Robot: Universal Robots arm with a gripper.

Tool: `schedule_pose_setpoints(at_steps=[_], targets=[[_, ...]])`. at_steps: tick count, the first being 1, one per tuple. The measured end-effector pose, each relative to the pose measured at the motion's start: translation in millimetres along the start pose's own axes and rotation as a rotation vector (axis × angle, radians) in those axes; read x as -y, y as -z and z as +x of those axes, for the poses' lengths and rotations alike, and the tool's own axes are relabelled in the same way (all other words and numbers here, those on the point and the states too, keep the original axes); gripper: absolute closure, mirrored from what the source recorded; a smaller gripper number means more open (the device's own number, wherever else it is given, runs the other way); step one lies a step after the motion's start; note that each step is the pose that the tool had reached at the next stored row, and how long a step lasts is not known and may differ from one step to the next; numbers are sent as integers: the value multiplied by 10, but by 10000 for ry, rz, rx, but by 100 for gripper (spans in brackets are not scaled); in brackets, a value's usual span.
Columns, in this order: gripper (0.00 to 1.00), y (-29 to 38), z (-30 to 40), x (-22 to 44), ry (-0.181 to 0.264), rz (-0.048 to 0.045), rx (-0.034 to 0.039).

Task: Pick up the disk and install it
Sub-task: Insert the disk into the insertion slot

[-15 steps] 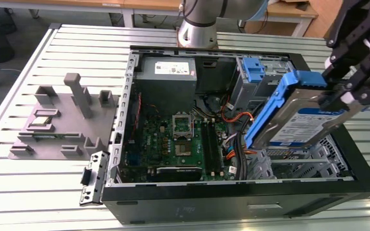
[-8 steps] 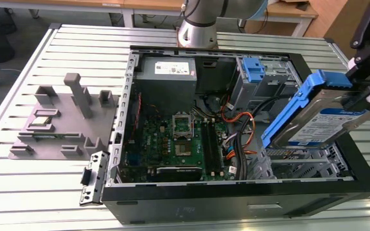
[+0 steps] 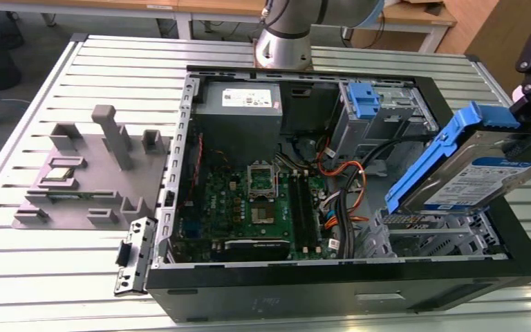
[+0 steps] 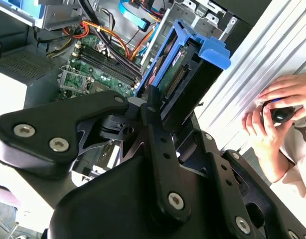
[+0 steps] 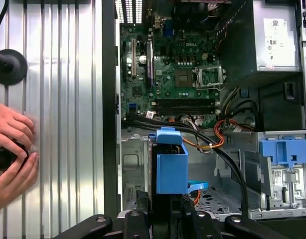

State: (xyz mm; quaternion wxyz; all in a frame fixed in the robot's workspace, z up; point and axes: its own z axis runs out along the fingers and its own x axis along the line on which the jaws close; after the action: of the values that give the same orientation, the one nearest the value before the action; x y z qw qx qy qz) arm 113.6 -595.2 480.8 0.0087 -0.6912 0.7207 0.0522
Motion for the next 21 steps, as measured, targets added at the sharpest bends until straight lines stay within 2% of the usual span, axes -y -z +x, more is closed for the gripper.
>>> schedule_pose_setpoints(at_steps=[3, 9, 21], targets=[[65, -45, 3, 9, 49, 0, -2], [65, -96, 3, 108, 73, -2, -7], [65, -232, 14, 125, 272, -18, -20]])
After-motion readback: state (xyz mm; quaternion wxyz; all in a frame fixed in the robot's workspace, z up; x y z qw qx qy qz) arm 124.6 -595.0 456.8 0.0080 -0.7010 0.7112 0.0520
